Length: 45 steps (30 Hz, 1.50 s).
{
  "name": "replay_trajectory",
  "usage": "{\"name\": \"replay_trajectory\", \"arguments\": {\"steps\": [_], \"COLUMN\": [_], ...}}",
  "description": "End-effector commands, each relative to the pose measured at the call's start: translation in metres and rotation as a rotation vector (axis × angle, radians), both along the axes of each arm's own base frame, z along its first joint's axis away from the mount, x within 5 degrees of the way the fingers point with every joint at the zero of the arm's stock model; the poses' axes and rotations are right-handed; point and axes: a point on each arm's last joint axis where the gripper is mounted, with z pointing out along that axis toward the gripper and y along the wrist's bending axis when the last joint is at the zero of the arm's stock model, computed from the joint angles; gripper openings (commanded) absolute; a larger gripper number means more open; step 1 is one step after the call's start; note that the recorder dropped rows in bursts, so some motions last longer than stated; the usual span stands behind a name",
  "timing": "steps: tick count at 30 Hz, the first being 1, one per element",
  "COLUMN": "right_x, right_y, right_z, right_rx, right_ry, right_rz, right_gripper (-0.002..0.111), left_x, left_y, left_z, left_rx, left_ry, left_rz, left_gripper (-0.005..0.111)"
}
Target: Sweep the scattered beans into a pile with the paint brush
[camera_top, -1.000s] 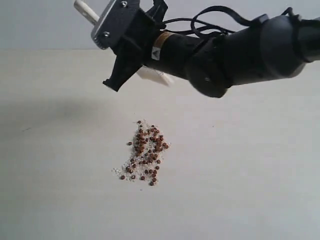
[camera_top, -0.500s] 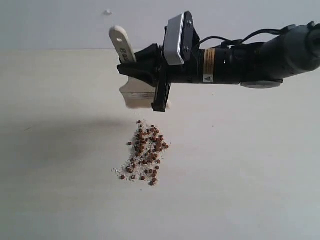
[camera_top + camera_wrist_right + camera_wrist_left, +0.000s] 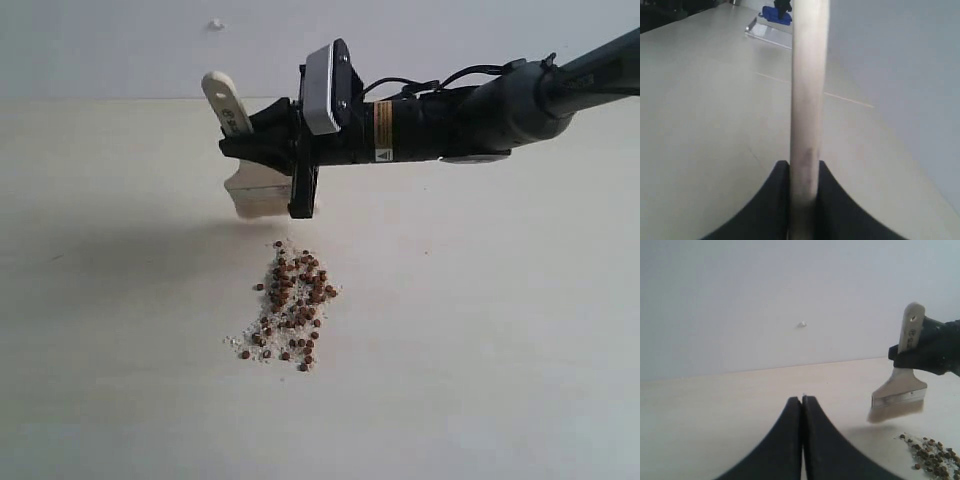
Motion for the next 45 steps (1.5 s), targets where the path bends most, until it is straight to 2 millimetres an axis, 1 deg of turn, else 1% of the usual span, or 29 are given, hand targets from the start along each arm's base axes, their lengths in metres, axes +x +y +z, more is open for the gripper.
{"name": "replay_trajectory", "arguments": {"steps": [1,3,8,13,17,24,26,29,33,36,40,45], "right_x": [-0.004,-0.006,-0.008,-0.014,-0.018,-0.019,-0.018,-0.015,-0.01,-0.012,-0.017,-0.025], "right_y": [-0.002,-0.003,-0.005,-0.005,-0.004,-0.004,-0.004,-0.005,-0.005,-0.007,-0.008,-0.004], "right_z": [-0.006,-0.011,-0.018,-0.016,-0.013,-0.011,-0.007,0.007,0.036,0.055,0.07,0.078], "right_rx": [-0.074,-0.124,-0.202,-0.174,-0.148,-0.143,-0.147,-0.156,-0.123,-0.104,-0.079,0.0], "right_ry": [0.002,0.002,0.077,0.182,0.218,0.245,0.23,0.151,0.078,0.061,0.22,0.516], "right_rz": [0.079,0.093,0.105,0.146,0.189,0.189,0.18,0.144,0.063,0.047,0.037,0.067], "right_gripper": [0.0,0.0,0.0,0.0,0.0,0.0,0.0,0.0,0.0,0.0,0.0,0.0], "left_x": [0.0,0.0,0.0,0.0,0.0,0.0,0.0,0.0,0.0,0.0,0.0,0.0], "left_y": [0.0,0.0,0.0,0.0,0.0,0.0,0.0,0.0,0.0,0.0,0.0,0.0], "left_z": [0.0,0.0,0.0,0.0,0.0,0.0,0.0,0.0,0.0,0.0,0.0,0.0], "left_rx": [-0.008,-0.008,-0.008,-0.008,-0.008,-0.008,-0.008,-0.008,-0.008,-0.008,-0.008,-0.008], "left_ry": [0.0,0.0,0.0,0.0,0.0,0.0,0.0,0.0,0.0,0.0,0.0,0.0], "left_rz": [-0.002,-0.002,-0.002,-0.002,-0.002,-0.002,-0.002,-0.002,-0.002,-0.002,-0.002,-0.002], "left_gripper": [0.0,0.0,0.0,0.0,0.0,0.0,0.0,0.0,0.0,0.0,0.0,0.0]}}
